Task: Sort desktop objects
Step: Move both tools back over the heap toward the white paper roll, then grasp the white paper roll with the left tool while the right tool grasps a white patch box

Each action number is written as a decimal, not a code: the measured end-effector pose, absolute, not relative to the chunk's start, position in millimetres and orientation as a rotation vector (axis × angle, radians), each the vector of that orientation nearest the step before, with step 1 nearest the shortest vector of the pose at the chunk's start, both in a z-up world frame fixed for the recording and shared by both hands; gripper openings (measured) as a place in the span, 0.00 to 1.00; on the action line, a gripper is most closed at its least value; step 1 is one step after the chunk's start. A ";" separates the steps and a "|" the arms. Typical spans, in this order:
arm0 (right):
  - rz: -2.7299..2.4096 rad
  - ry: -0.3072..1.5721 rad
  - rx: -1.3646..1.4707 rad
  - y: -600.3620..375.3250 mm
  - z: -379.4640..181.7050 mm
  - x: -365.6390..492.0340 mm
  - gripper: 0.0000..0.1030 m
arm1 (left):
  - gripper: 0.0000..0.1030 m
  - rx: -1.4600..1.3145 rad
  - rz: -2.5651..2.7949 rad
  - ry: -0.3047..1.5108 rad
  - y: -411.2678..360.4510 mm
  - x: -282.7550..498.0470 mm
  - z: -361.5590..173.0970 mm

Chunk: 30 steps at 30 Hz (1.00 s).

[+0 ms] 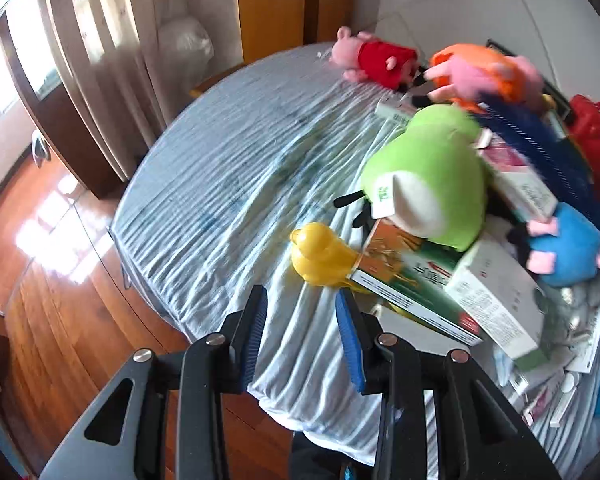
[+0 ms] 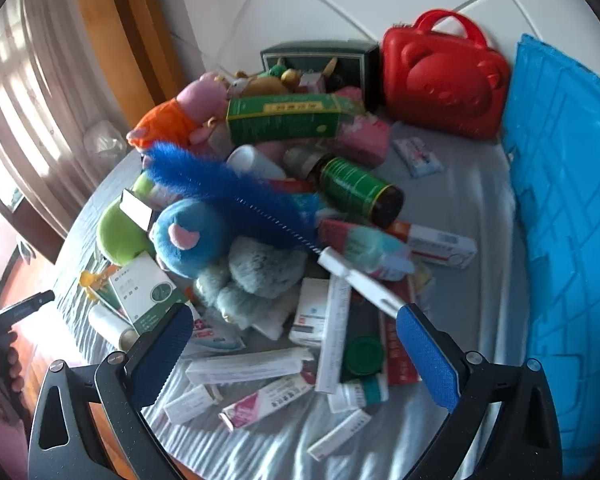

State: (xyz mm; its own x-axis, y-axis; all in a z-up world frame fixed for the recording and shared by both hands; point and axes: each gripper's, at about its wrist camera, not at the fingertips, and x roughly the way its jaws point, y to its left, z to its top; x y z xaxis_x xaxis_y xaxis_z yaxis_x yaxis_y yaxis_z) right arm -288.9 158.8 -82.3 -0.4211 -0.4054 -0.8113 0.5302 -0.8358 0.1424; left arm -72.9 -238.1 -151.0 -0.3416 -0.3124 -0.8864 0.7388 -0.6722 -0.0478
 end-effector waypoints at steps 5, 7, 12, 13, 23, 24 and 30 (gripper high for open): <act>-2.258 0.192 1.278 144.6 -93.6 -289.1 1.00 | 0.34 1.276 -2.078 0.660 -252.1 -87.1 -170.7; -2.257 0.188 1.303 142.8 -99.1 -290.4 1.00 | 0.42 1.309 -2.106 0.671 -249.5 -91.6 -175.1; -2.215 0.203 1.334 129.3 -112.0 -289.8 1.00 | 0.82 1.338 -2.140 0.689 -230.1 -92.3 -175.8; -2.196 0.207 1.338 124.0 -114.7 -290.0 1.00 | 0.82 1.351 -2.123 0.682 -224.8 -92.3 -177.2; -2.003 0.320 1.289 81.5 -125.1 -286.2 1.00 | 0.82 1.288 -1.953 0.873 -190.7 -92.4 -198.3; -1.984 0.339 1.280 78.9 -125.2 -285.9 1.00 | 0.82 1.273 -1.926 0.888 -187.5 -94.0 -201.8; -1.929 0.399 1.250 73.4 -127.5 -289.1 1.00 | 0.80 1.148 -1.846 0.883 -179.6 -106.7 -220.8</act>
State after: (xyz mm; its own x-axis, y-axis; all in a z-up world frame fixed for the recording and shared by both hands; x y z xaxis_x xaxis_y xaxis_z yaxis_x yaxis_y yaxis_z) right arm -289.1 73.4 -127.5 -0.2050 -0.4432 -0.8726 0.7531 -0.6409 0.1486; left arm -106.7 -179.6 -220.8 -0.2932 -0.2491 -0.9230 0.8749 -0.4591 -0.1540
